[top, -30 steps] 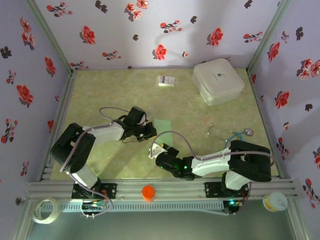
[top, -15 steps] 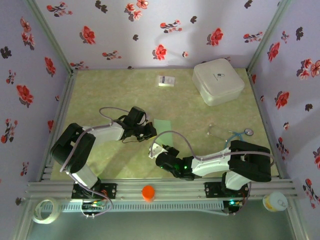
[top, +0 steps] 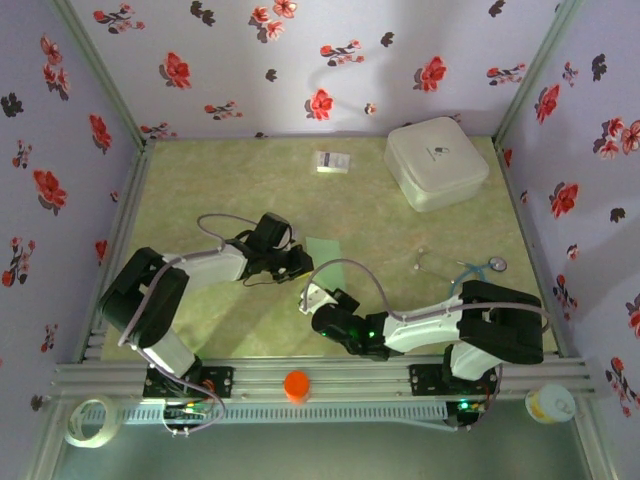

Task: Fold a paper plane with a square sheet of paper (pick it up from the middle)
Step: Third fold the triangle at the center of the table.

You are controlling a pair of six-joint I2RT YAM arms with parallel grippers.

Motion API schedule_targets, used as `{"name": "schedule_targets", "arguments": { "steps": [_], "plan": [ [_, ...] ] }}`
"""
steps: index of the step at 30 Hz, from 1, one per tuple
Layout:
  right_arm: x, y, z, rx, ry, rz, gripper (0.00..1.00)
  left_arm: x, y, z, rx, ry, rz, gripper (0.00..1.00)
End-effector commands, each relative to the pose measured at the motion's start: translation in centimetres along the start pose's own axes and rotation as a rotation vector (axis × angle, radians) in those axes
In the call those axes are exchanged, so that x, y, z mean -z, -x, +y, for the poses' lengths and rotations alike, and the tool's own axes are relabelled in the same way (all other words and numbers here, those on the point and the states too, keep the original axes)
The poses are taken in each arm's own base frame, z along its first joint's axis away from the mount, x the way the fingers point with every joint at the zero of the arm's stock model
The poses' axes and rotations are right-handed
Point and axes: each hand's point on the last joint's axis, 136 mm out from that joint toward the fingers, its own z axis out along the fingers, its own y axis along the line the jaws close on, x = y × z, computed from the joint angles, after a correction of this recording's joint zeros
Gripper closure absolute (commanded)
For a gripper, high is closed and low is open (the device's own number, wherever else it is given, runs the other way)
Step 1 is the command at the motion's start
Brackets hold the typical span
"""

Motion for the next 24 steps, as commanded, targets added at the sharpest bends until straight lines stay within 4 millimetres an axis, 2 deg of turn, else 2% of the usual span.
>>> {"name": "schedule_targets", "arguments": {
  "steps": [1, 3, 7, 17, 24],
  "plan": [
    [0.4, 0.4, 0.6, -0.118, 0.106, -0.011, 1.0, 1.6, 0.5, 1.0, -0.008, 0.058, -0.045, 0.77],
    [0.3, 0.5, 0.7, -0.194, 0.158, -0.005, 1.0, 2.3, 0.8, 1.5, -0.009, 0.092, -0.069, 0.69],
    [0.2, 1.0, 1.2, -0.341, 0.282, -0.007, 1.0, 3.6, 1.3, 2.1, -0.01, 0.125, -0.107, 0.62],
    [0.2, 1.9, 1.2, -0.63, 0.523, 0.033, 1.0, 5.4, 2.4, 1.2, -0.026, 0.098, -0.172, 0.62],
    [0.3, 1.9, 1.0, -0.728, 0.63, 0.066, 1.0, 5.7, 2.7, -0.1, -0.058, 0.061, -0.17, 0.67]
  ]
}}
